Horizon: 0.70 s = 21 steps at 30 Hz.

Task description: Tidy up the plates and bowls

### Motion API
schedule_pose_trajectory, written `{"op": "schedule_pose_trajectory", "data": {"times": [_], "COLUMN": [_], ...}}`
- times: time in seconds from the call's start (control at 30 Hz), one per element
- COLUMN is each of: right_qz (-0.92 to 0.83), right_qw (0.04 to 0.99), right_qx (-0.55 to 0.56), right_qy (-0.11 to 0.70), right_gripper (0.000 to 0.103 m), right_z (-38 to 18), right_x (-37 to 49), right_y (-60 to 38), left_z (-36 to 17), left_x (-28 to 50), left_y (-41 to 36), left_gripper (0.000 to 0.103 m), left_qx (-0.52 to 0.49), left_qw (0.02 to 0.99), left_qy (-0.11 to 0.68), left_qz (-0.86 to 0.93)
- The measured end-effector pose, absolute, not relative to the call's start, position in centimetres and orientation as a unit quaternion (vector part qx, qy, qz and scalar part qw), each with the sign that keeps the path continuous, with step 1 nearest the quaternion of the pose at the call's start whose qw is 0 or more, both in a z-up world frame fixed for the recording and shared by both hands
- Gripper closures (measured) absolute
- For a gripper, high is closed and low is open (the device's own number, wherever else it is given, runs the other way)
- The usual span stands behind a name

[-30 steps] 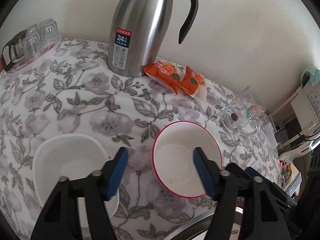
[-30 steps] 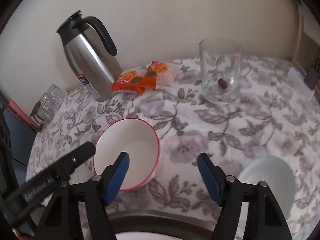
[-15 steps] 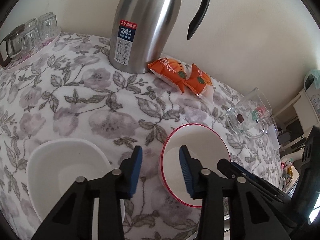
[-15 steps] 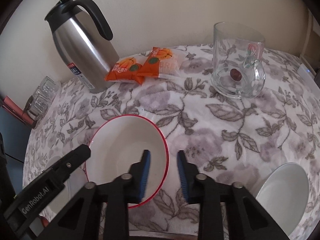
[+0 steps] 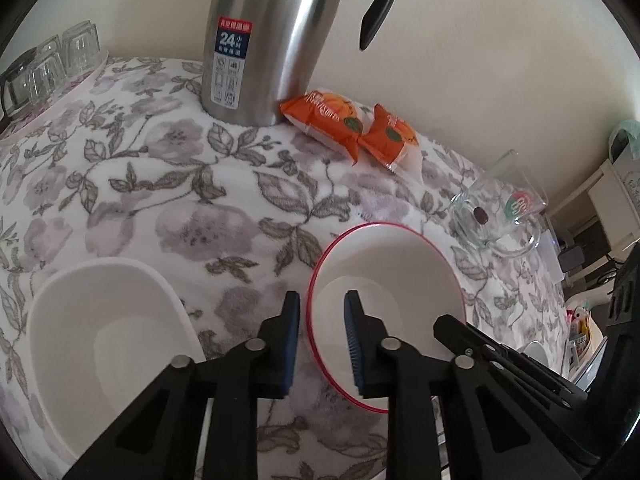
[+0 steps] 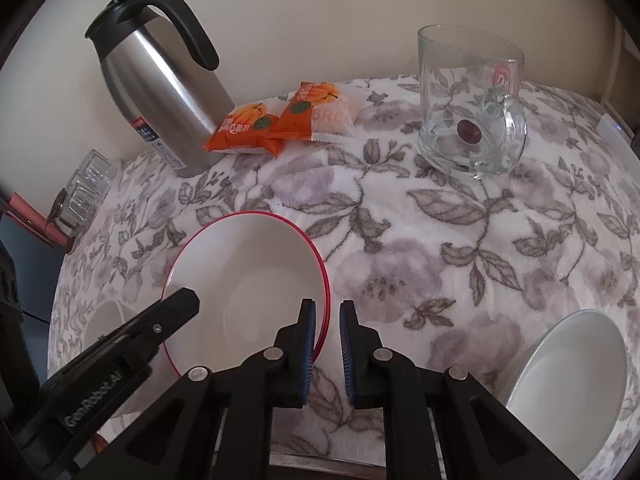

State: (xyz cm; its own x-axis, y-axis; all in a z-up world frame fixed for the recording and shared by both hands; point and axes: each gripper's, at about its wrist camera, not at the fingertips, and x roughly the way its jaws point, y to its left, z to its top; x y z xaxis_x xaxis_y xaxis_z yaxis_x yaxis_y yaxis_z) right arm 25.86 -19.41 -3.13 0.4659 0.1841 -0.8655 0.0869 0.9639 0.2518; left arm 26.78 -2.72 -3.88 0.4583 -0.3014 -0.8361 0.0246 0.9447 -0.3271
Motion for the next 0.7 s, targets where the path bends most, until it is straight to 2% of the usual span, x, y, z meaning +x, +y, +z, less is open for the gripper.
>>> {"op": "schedule_pose_trajectory", "data": {"times": [0.2, 0.7], "right_qz": [0.031, 0.036], "right_qw": [0.844, 0.847], "right_qx": [0.124, 0.126], "right_qy": [0.52, 0.515], "right_gripper": [0.09, 0.089], "right_z": [-3.57, -3.85], "right_x": [25.98, 25.51], "right_y": [-18.98, -18.74], "left_z": [-4.58, -4.46], "left_x": [26.97, 26.81], "left_y": [-2.8, -3.19], "left_gripper": [0.093, 0.094], "left_qx": [-0.13, -0.11], "left_qw": [0.843, 0.853], "left_qy": [0.514, 0.503], "left_qz": [-0.086, -0.086]}}
